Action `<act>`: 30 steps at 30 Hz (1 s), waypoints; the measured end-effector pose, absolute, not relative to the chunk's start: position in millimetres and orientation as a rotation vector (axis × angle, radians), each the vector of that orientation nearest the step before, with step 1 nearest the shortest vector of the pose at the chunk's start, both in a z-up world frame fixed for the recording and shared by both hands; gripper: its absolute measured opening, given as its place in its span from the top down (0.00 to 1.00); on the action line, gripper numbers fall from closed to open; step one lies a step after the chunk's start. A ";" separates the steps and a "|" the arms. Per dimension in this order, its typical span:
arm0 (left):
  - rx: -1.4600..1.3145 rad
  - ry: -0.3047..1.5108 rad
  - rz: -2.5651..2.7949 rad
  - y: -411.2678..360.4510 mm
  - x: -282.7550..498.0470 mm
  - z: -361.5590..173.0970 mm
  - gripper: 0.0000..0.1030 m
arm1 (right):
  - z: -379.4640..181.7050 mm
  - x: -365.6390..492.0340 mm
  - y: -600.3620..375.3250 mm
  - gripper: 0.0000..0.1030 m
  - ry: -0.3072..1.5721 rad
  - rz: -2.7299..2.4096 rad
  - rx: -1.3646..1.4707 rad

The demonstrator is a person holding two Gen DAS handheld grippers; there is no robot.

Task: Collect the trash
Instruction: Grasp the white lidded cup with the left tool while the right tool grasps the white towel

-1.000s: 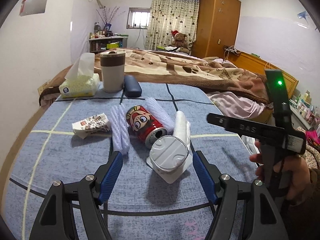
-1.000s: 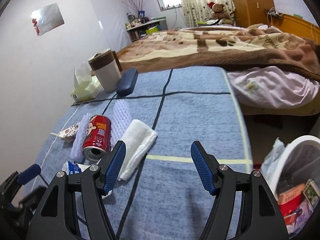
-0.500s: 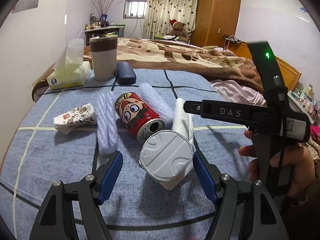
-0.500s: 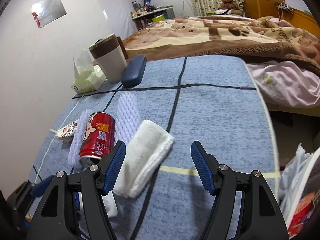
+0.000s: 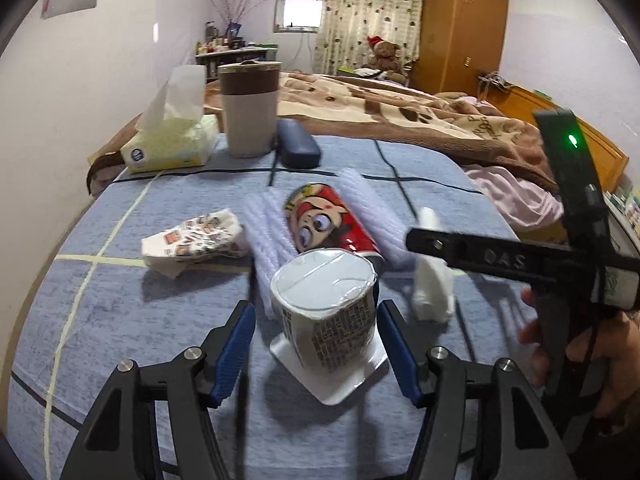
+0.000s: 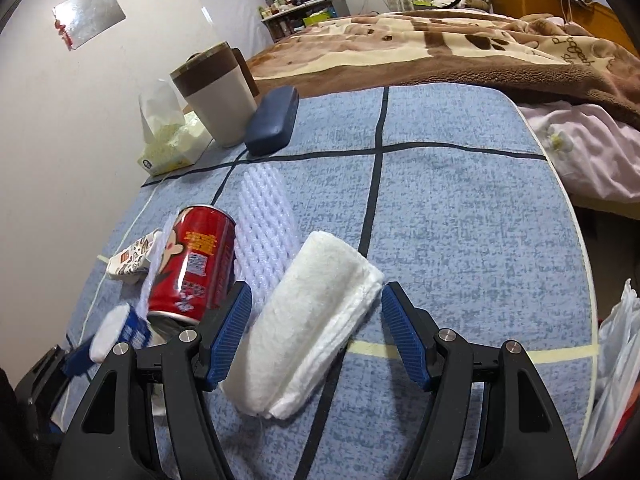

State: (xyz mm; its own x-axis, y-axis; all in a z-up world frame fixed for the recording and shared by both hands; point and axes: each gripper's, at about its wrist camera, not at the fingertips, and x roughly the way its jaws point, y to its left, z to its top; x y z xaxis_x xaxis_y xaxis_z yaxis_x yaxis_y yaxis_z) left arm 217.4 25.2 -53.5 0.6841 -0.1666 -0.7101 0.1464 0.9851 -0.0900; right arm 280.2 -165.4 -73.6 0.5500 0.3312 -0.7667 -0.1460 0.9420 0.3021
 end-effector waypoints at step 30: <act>-0.107 0.822 -0.106 61.2 231.6 -61.8 0.49 | -72.8 249.7 -147.4 0.74 0.924 0.259 0.088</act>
State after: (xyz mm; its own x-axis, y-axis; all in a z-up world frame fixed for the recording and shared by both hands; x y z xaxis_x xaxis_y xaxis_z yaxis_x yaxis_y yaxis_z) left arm 231.6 61.2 -61.8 0.6759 -0.1359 -0.7244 0.0528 0.9893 -0.1364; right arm 249.7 -147.4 -72.8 0.5737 0.2586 -0.7772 -0.1834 0.9653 0.1858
